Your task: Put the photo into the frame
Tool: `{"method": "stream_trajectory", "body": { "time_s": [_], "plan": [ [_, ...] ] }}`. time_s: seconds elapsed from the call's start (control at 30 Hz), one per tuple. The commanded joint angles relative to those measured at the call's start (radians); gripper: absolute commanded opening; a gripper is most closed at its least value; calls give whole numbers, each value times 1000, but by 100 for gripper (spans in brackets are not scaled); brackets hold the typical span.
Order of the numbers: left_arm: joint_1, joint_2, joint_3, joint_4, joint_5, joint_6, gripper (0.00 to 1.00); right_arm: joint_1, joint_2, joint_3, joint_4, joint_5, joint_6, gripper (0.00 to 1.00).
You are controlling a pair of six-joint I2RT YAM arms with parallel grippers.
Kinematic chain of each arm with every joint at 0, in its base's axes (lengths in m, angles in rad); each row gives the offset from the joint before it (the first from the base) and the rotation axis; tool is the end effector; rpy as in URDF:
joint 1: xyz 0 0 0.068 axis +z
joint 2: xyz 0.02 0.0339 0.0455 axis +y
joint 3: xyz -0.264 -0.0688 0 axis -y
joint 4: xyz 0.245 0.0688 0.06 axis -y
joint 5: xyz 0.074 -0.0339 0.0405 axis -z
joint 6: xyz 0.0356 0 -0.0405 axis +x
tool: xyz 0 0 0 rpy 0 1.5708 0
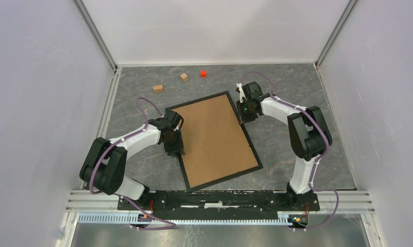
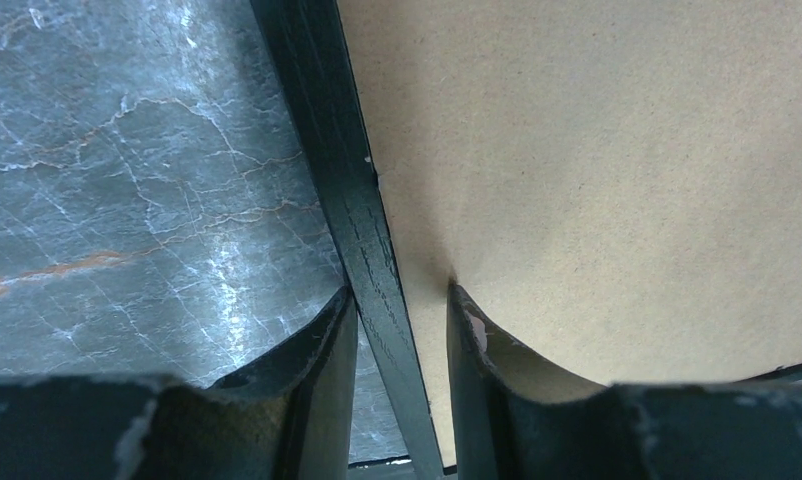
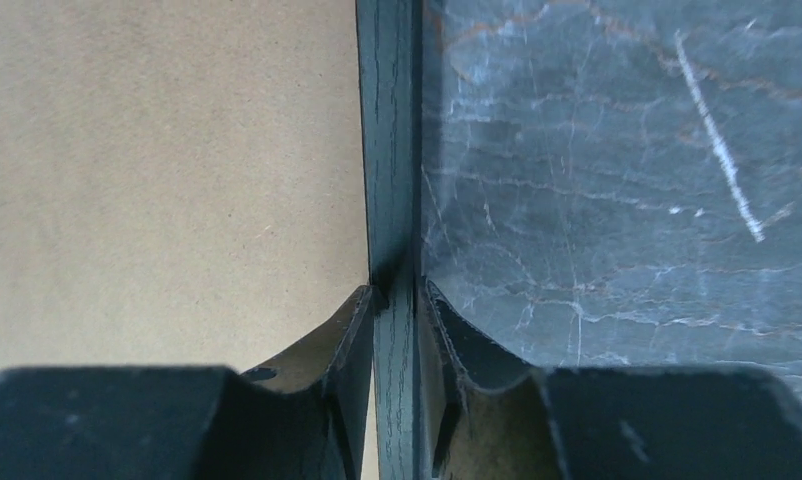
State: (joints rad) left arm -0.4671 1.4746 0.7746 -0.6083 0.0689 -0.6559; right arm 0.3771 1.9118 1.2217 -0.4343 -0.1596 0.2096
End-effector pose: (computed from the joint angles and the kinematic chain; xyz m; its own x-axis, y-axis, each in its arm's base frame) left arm 0.2213 -0.1144 0.1586 -0.9671 -0.1937 -0.1651 -0.1572 0.9648 -0.2109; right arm 0.3536 0.1461 0.1541 -0.9092 -0.1391 -0.3924 -0.2435 0.9422 0.2300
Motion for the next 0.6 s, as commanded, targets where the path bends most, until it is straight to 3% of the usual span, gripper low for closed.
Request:
{"method": "stream_trajectory", "body": {
  "time_s": [0.0,0.1,0.27,0.43,0.57],
  "plan": [
    [-25,63,-20,44,-36,46,39,141,206,-46,-78,213,22,31],
    [-25,63,-23,48,-37,49,39,190,214,-76,-65,199,41,32],
    [-25,83,0,46,-42,63,39,195,76,-150,28,-56,49,36],
    [-23,106,40,45,-42,67,39,84,-137,-253,132,-289,62,49],
    [-23,138,100,28,-53,78,40,42,-260,-399,219,-407,85,51]
  ]
}}
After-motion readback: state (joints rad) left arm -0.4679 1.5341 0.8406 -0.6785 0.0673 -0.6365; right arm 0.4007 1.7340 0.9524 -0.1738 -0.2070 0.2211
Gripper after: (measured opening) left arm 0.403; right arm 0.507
